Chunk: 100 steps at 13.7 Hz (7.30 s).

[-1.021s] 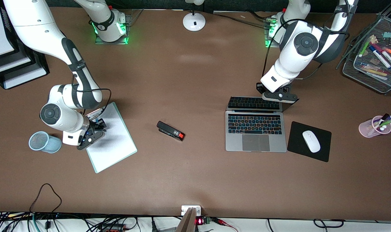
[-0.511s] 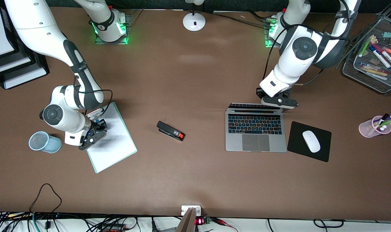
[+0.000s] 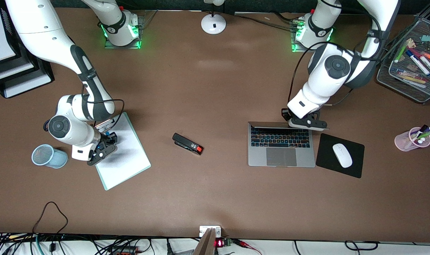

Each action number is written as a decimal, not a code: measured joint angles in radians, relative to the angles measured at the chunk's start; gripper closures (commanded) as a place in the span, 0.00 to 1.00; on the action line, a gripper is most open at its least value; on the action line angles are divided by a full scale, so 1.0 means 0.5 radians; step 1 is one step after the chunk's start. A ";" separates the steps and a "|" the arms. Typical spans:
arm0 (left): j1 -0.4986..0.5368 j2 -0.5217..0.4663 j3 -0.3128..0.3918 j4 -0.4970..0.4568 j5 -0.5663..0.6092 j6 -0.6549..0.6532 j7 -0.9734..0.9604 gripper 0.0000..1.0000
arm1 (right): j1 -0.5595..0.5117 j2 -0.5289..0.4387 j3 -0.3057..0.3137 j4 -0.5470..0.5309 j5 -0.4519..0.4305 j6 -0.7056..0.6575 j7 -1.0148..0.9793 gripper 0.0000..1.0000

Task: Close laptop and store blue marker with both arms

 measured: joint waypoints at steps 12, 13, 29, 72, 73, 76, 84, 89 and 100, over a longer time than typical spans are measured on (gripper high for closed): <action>0.003 0.426 0.085 0.234 0.161 0.343 0.001 1.00 | 0.051 -0.007 -0.005 0.182 0.000 -0.159 0.084 0.93; 0.002 0.450 0.086 0.254 0.169 0.348 0.001 1.00 | 0.048 -0.019 -0.008 0.243 0.000 -0.246 0.070 0.93; -0.007 0.805 0.157 0.319 0.222 0.707 0.001 1.00 | -0.481 -0.441 -0.027 0.621 0.858 -0.963 -1.800 0.93; 0.189 -0.265 0.214 1.103 -0.131 -1.899 0.679 0.00 | -1.106 0.090 -0.006 1.070 1.808 -1.560 -2.657 0.00; 0.181 -0.284 0.275 1.102 -0.135 -1.903 0.727 0.00 | -1.063 0.022 -0.005 1.072 1.734 -1.560 -2.518 0.00; 0.010 -0.349 0.528 1.081 -0.138 -1.912 0.754 0.00 | -0.927 -0.156 -0.002 1.077 1.454 -1.538 -2.078 0.00; -0.121 -0.463 0.668 0.877 -0.138 -1.723 0.703 0.00 | -0.532 -0.461 0.002 1.073 0.728 -1.532 -0.860 0.00; -0.122 -0.492 0.673 0.843 -0.138 -1.714 0.693 0.00 | -0.289 -0.494 0.004 1.068 0.457 -1.569 0.033 0.00; -0.132 -0.492 0.680 0.840 -0.138 -1.711 0.676 0.00 | -0.165 -0.538 0.003 1.040 0.294 -1.621 0.570 0.00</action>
